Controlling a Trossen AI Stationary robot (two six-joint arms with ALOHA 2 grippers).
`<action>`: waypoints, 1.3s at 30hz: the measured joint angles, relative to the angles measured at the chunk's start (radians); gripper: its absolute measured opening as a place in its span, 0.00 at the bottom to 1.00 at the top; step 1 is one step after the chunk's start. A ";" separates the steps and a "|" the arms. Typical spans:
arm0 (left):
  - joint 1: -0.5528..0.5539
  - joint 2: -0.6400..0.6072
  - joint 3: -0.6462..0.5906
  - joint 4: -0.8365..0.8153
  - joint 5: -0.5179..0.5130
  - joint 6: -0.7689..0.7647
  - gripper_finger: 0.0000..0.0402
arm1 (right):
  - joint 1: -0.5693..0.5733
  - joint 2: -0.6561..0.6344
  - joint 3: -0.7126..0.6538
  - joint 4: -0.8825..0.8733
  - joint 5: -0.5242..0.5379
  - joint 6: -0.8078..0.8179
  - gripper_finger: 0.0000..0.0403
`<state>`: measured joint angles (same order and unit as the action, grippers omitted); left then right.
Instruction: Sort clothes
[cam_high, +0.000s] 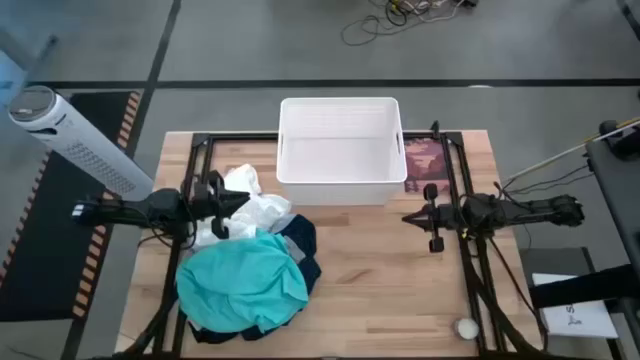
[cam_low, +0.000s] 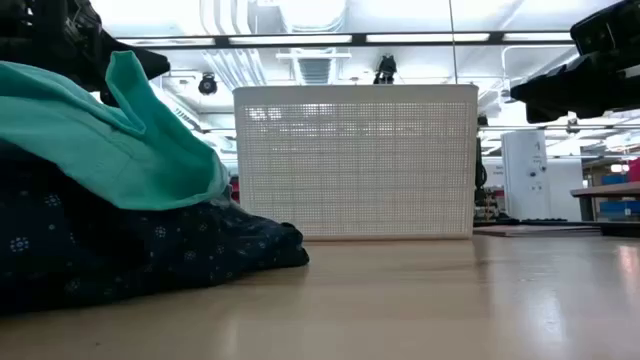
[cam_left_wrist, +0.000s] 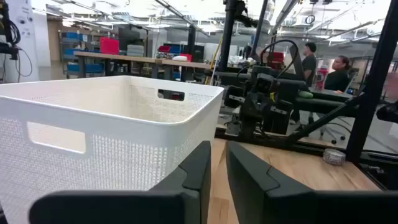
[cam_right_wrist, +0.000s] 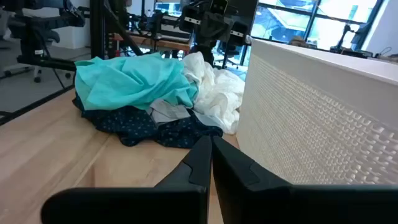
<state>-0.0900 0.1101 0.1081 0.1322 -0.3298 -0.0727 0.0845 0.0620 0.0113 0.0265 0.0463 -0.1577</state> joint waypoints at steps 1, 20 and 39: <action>0.000 0.000 0.000 0.000 0.000 0.000 0.09 | 0.000 0.000 0.000 0.000 0.000 0.000 0.00; 0.000 0.000 0.000 0.000 0.000 0.000 0.09 | 0.000 0.000 0.000 0.000 0.000 0.000 0.00; 0.000 0.000 0.000 0.000 0.000 0.000 0.09 | 0.000 0.000 0.000 0.243 -0.001 0.145 0.00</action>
<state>-0.0900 0.1101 0.1081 0.1322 -0.3298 -0.0728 0.0845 0.0620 0.0113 0.2697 0.0453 -0.0132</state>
